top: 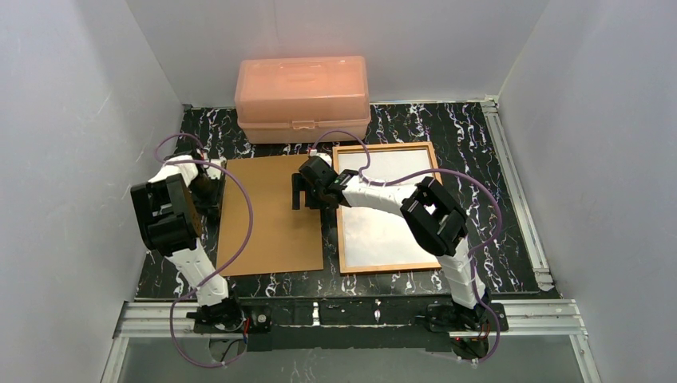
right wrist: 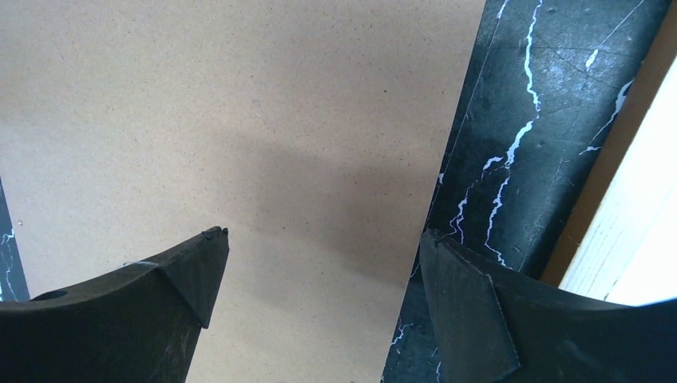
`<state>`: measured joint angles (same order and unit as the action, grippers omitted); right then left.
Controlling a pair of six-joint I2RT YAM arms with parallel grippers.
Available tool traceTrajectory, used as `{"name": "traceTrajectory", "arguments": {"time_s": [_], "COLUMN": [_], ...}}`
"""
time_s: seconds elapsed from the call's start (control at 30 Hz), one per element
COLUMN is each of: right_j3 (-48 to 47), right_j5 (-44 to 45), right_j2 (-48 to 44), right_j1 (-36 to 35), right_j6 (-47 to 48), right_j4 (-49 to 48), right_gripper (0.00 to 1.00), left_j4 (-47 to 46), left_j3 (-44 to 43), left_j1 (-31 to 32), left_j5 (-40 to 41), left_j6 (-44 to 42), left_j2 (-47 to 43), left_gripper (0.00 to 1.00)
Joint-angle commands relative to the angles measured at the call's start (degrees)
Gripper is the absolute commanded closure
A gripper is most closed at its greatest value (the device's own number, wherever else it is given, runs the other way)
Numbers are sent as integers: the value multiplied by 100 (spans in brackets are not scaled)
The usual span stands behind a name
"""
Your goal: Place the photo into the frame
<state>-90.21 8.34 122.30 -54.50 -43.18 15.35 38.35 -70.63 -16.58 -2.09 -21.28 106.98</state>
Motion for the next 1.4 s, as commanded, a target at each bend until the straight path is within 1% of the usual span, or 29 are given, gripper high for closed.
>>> {"name": "traceTrajectory", "arguments": {"time_s": [0.0, 0.13, 0.27, 0.4, 0.57, 0.63, 0.7, 0.83, 1.1, 1.2, 1.37], "right_j3": [-18, 83, 144, 157, 232, 245, 275, 321, 459, 550, 752], "right_j5": [-182, -142, -155, -217, -338, -403, -445, -465, -571, -653, -1163], "right_j2": [122, 83, 84, 72, 57, 50, 41, 13, -113, -131, -83], "right_j1": [-70, -72, -76, -65, -65, -56, -37, -3, 16, 18, 21], "right_j6": [-266, -344, -399, -464, -569, -605, -657, -730, -832, -879, -1038], "right_j4": [211, 212, 177, 143, -18, -26, -56, -88, -177, -296, -732], "right_gripper": [3, 2, 2, 2, 1, 1, 1, 1, 1, 1, 1], "left_j4": [-174, -262, -315, -121, 203, 298, 394, 560, 858, 941, 972], "left_j3": [106, 134, 183, 241, 75, -27, -113, -262, -534, -599, -667], "left_j1": [87, 102, 164, 280, 360, 366, 366, 387, 410, 409, 410], "left_j5": [-42, -8, -30, -298, -737, -830, -996, -1377, -1937, -2146, -2239], "left_j6": [103, 19, -82, -177, -88, -87, -110, -132, -165, -130, -63], "left_j2": [403, 440, 401, 375, 521, 616, 681, 797, 944, 983, 1060], "left_gripper": [62, 68, 80, 81, 82, 88, 90, 90, 83, 82, 81]}}
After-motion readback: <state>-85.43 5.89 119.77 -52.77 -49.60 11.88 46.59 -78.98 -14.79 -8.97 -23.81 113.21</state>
